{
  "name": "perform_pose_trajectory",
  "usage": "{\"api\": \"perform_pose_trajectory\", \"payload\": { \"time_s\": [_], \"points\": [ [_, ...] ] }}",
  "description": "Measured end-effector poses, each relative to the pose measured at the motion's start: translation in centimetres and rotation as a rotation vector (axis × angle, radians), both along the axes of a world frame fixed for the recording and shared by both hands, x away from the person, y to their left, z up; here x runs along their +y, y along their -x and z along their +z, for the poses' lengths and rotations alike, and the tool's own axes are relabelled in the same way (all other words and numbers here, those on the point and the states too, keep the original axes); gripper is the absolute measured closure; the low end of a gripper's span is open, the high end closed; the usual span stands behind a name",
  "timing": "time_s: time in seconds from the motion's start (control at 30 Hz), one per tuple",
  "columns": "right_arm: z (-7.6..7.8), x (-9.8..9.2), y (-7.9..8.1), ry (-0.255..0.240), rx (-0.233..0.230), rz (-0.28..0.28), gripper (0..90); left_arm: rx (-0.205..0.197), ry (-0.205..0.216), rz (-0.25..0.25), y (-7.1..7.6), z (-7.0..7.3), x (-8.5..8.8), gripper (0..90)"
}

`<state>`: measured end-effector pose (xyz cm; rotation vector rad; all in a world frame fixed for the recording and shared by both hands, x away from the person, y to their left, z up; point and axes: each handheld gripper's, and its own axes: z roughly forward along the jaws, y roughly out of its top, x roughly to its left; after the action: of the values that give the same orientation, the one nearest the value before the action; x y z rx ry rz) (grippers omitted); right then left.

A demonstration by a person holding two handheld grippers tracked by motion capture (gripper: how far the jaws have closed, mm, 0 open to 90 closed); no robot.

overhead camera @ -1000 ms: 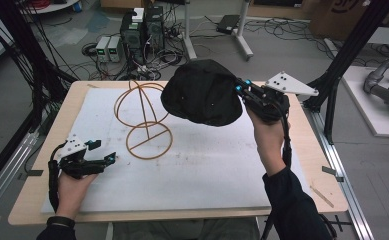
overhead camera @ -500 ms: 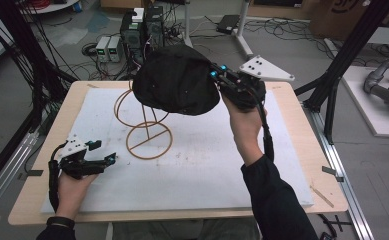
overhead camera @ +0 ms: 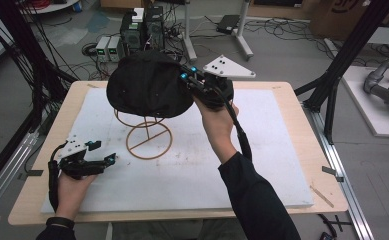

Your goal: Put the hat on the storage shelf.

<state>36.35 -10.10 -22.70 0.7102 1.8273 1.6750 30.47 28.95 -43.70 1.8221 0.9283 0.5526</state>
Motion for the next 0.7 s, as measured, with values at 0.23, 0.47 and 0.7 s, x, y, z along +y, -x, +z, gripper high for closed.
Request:
{"api": "perform_pose_trajectory", "payload": {
  "time_s": [0.23,0.47,0.7],
  "points": [
    [-0.8,1.3,-0.4,0.020,0.015,-0.001,88.6,0.001,-0.003,-0.001,0.0,0.0,0.0,23.3],
    [-1.6,2.2,-0.6,0.035,0.033,0.004,88.5,0.002,-0.004,-0.002,0.0,0.0,0.0,23.3],
    [-3.2,2.7,-0.8,0.073,0.061,-0.016,88.0,0.003,-0.006,-0.003,0.0,0.0,0.1,23.4]
  ]
}}
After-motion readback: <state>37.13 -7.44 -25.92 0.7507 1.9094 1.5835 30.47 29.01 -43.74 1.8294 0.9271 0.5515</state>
